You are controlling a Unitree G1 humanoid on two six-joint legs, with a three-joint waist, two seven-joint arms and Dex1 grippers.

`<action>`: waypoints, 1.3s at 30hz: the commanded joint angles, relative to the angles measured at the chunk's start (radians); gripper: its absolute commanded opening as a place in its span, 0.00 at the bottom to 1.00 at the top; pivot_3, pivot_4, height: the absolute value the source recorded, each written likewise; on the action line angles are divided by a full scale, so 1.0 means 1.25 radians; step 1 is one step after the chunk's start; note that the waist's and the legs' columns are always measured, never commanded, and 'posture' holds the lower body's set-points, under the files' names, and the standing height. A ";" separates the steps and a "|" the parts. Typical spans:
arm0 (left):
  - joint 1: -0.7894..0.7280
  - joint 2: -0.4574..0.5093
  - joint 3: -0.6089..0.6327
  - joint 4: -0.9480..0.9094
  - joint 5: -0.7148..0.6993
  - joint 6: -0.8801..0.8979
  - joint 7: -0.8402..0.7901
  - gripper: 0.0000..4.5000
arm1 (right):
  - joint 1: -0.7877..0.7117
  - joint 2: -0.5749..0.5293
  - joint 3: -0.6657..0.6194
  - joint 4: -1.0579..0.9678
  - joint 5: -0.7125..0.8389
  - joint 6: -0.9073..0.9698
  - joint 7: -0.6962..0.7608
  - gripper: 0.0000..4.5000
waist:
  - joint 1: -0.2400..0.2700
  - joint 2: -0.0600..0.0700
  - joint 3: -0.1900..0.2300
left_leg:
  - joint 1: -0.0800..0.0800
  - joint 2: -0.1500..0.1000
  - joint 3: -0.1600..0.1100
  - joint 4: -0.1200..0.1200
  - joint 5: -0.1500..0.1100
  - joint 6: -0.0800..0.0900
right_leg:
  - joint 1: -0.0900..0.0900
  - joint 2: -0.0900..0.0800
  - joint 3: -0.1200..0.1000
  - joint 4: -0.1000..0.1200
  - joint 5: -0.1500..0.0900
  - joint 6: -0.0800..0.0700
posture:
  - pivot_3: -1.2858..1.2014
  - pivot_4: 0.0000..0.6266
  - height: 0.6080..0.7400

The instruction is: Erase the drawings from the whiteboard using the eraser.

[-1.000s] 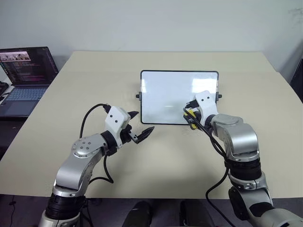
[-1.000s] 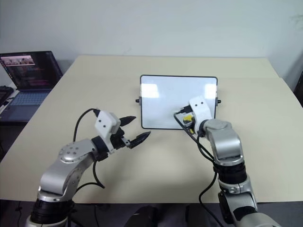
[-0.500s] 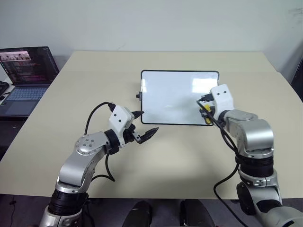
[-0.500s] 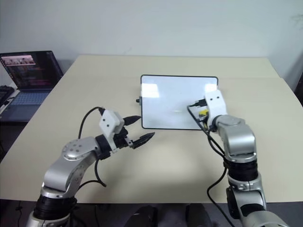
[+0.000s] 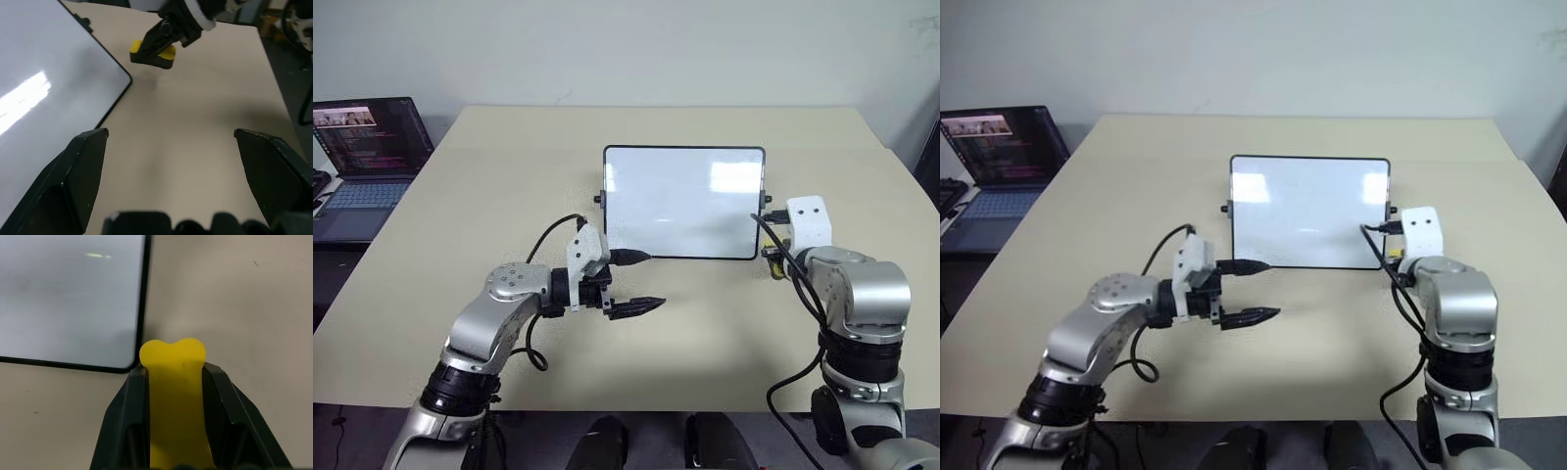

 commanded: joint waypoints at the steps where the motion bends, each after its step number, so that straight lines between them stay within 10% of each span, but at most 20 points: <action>1: -0.036 -0.001 -0.013 0.026 0.003 -0.040 -0.043 1.00 | 0.004 -0.006 -0.027 -0.025 0.004 0.006 -0.014 0.24 | 0.000 0.000 0.000 | 0.000 0.000 0.000 0.000 0.000 0.000 | 0.000 0.000 0.000 0.000 0.000 0.000 | 0.52 0.24 1.00; 39: -0.089 -0.015 -0.036 0.129 0.081 -0.158 -0.087 1.00 | 0.040 -0.047 -0.031 0.080 0.051 -0.079 -0.009 0.24 | -0.001 0.000 0.000 | 0.000 0.000 0.000 0.000 0.000 0.000 | 0.000 0.000 0.000 0.000 0.000 0.000 | 0.52 0.24 1.00</action>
